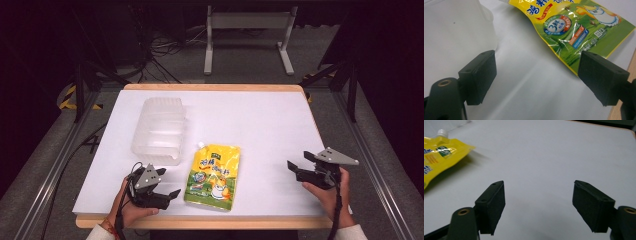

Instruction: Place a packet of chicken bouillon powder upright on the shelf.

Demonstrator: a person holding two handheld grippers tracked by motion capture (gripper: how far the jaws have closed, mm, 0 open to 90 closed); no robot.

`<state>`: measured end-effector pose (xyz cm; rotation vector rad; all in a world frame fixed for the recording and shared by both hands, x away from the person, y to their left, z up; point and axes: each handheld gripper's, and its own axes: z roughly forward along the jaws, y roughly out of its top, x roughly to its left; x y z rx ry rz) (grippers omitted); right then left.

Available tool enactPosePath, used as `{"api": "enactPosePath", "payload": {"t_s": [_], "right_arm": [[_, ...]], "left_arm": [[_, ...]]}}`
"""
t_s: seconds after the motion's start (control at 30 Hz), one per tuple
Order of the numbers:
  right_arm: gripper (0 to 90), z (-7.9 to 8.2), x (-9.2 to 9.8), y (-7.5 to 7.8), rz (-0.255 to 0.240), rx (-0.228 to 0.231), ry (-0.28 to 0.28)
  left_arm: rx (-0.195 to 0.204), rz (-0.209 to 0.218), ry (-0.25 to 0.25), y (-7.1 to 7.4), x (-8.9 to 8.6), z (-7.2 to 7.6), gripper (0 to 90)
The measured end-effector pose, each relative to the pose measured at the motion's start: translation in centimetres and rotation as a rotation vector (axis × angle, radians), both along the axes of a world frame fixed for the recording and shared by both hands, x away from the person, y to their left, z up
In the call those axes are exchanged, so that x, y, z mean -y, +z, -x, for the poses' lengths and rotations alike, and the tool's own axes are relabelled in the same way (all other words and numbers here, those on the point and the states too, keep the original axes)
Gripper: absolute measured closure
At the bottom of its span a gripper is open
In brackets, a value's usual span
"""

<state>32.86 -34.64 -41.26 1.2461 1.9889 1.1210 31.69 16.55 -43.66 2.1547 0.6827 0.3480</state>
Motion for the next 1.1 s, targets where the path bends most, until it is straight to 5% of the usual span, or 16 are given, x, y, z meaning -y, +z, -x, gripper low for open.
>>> {"api": "enactPosePath", "payload": {"t_s": [0.1, 0.33, 0.6, 0.77, 1.1], "right_arm": [[24.8, 0.7, 1.3, -0.4, -0.007, -0.019, -0.016], [23.0, 0.0, 0.5, -1.0, -0.047, -0.061, 0.04], [22.2, -2.1, -4.9, -1.8, -0.08, -0.167, 0.256], [22.6, -3.4, -8.5, -2.5, -0.079, -0.224, 0.372], [22.1, -4.9, -12.4, -3.5, -0.108, -0.305, 0.484]], "left_arm": [[-0.027, -0.001, -0.025, -0.3, 0.5, 0.0, 14.3], [-0.093, 0.004, -0.083, -0.7, 1.2, 0.1, 11.3], [-0.173, 0.05, -0.095, -0.7, 3.4, -1.2, 10.5], [-0.207, 0.029, -0.106, -1.1, 4.7, -1.5, 10.5], [-0.258, 0.034, -0.081, -1.3, 6.5, -2.8, 7.5]]}}
